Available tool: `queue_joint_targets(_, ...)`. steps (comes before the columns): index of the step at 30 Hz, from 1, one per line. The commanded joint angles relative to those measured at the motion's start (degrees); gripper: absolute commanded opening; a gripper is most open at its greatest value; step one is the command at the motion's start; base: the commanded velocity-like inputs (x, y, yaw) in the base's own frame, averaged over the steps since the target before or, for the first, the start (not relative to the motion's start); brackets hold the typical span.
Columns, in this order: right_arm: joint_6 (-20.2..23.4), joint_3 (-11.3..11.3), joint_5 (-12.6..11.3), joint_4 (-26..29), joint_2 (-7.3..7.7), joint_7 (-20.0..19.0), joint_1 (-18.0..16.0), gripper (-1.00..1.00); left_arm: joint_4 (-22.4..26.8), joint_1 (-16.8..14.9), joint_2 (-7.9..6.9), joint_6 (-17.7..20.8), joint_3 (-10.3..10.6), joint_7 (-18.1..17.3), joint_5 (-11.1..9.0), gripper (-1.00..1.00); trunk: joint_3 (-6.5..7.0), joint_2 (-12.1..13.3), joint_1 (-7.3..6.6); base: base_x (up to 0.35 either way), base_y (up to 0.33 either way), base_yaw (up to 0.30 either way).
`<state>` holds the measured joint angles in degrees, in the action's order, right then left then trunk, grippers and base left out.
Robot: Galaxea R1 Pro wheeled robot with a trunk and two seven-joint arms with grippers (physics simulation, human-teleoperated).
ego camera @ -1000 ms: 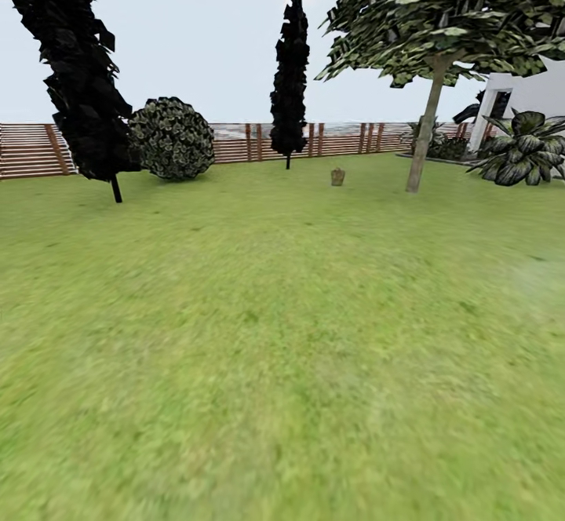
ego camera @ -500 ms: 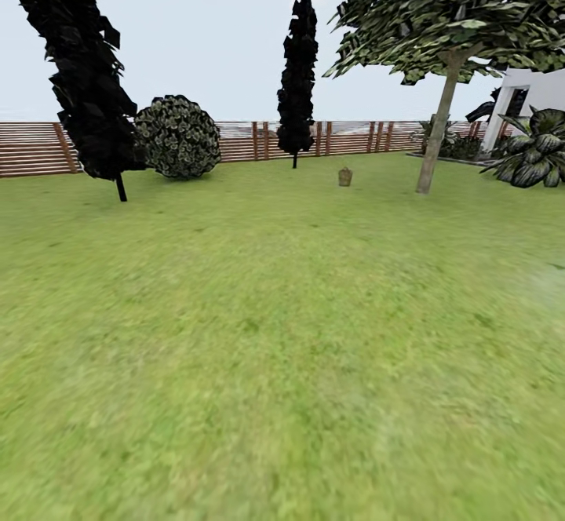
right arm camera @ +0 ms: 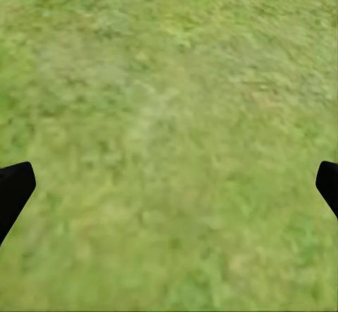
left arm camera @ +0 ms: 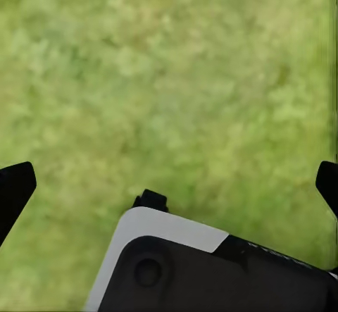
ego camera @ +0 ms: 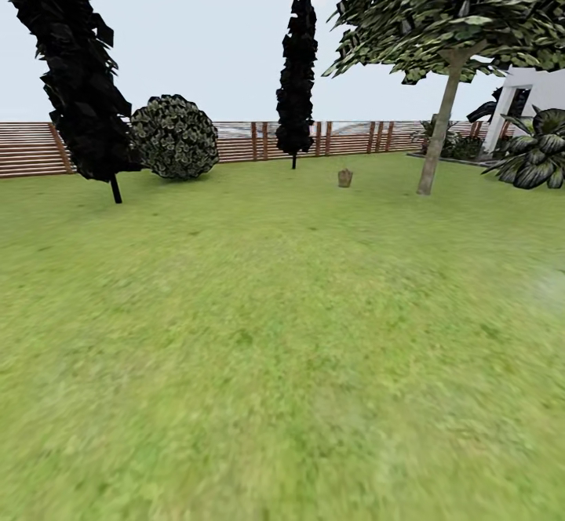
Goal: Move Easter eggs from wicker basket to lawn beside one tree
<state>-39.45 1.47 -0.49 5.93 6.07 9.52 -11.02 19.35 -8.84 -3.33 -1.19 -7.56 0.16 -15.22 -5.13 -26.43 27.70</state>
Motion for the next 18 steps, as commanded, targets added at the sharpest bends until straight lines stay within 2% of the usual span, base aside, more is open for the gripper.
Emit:
queue_joint_targets(1,-0.2,0.1,0.0,0.0,-0.01,0.0,0.0,1.0,0.0,0.0,-0.01,-0.1,0.1,0.0,-0.6,1.0,-0.11,-0.1,0.06,0.331,-0.103,0.0)
queue_joint_targets(13,-0.2,0.1,0.0,0.0,-0.01,0.0,0.0,1.0,0.0,0.0,0.12,-0.8,0.0,0.0,-0.6,1.0,-0.11,-0.1,0.06,0.331,-0.109,0.0)
queue_joint_targets(18,-0.2,0.1,0.0,0.0,-0.02,0.0,0.0,1.0,-0.1,0.0,1.45,-2.8,0.2,0.1,-0.6,1.0,-0.11,-0.1,0.06,0.331,-0.125,0.0)
